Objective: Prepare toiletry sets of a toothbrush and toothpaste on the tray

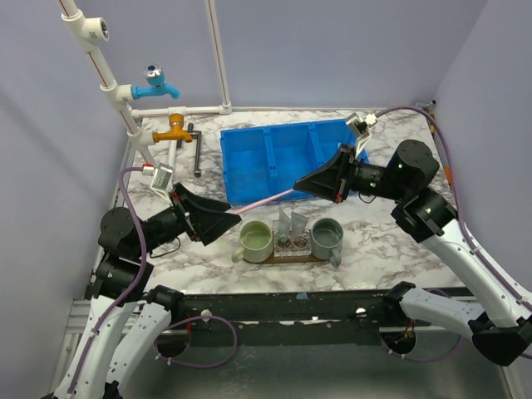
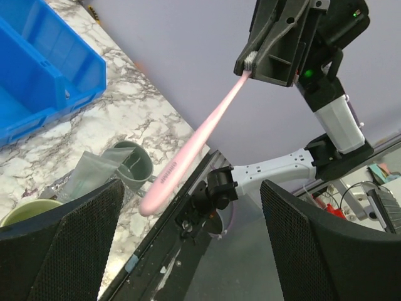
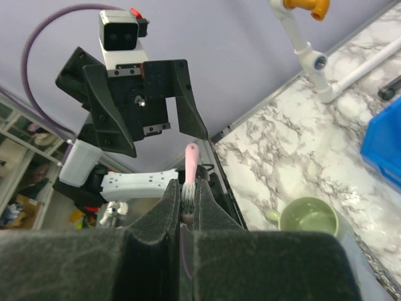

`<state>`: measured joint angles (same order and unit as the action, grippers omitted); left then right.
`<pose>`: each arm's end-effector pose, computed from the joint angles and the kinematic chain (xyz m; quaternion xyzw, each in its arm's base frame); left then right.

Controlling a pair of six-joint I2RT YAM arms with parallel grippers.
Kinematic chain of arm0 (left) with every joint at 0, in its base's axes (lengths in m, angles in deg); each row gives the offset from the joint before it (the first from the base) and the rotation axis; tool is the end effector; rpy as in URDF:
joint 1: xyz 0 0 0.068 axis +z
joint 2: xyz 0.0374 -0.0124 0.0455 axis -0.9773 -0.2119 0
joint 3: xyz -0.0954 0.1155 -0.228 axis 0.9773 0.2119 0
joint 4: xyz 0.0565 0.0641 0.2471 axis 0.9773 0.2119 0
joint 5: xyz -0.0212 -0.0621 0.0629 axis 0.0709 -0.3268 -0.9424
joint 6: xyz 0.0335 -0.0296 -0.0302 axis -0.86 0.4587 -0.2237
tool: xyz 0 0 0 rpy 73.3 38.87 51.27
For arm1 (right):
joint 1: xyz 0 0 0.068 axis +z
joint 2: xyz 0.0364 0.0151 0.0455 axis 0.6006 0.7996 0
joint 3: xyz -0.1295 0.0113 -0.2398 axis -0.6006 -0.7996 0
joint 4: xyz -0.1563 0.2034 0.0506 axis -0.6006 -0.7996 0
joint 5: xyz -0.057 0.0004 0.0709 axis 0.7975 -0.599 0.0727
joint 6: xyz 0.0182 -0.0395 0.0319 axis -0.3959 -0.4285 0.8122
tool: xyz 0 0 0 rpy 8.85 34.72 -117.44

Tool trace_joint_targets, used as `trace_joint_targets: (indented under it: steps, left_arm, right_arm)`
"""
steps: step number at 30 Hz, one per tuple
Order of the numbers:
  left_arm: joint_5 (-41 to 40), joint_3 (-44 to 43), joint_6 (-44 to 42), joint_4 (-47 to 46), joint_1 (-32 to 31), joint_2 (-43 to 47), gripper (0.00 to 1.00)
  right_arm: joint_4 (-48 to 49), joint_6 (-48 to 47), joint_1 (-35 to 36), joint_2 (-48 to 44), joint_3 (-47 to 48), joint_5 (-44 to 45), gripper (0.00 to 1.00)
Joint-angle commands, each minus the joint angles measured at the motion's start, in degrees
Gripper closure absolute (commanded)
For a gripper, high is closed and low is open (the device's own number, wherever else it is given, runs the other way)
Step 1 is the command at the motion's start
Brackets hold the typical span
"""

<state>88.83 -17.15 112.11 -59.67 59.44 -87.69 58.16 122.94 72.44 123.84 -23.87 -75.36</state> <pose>0.0902 -0.0544 0.3826 0.1027 0.6577 -0.5766 0.4737 0.1651 0.1461 0.4361 -0.2352 0.6433 0.5999 0.4135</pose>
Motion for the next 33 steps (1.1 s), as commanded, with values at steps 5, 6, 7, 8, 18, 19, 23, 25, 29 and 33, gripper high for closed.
trace_joint_targets:
  steps: [5,6,7,8,18,19,23,25,29,33]
  left_arm:
    - [2.48,-2.51,-5.72,6.55,0.4,-1.34,0.1]
    - [2.66,-2.56,-6.18,6.82,0.4,-1.58,0.1]
    - [2.71,-2.64,-6.72,7.26,0.4,-1.8,0.1]
    - [2.85,-2.73,-7.09,7.61,0.35,-2.06,0.1]
    - [4.17,-3.0,-11.13,10.41,0.31,-4.06,0.1]
    - [4.03,-3.0,-11.68,10.81,0.31,-4.14,0.1]
    - [3.29,-2.91,-14.23,13.41,0.31,-4.07,0.1]
    - [3.17,-2.91,-15.64,14.94,0.3,-4.38,0.1]
    - [3.33,-2.75,-18.2,17.44,0.31,-5.35,0.1]
    - [3.82,-2.08,-19.07,17.99,0.35,-6.01,0.1]
  right_arm:
    - [-29.13,-18.11,-0.11,-3.1,8.89,5.0,1.0]
    - [-31.96,-19.44,-0.12,-3.18,9.63,5.45,1.0]
    - [-34.21,-20.93,-0.11,-3.33,10.35,5.78,1.0]
    - [-36.72,-22.03,-0.11,-3.49,11.0,6.39,1.0]
    - [-52.27,-29.73,-0.11,-1.67,13.78,16.32,1.0]
    - [-53.04,-30.13,-0.09,-1.32,13.87,17.28,1.0]
    - [-54.19,-30.58,-0.02,-0.84,13.72,21.61,1.0]
    - [-53.92,-30.66,0.07,-1.13,13.19,22.95,1.0]
    - [-53.71,-30.69,0.75,-1.18,12.36,25.59,1.0]
    - [-52.57,-30.33,2.19,-1.63,11.25,27.96,1.0]
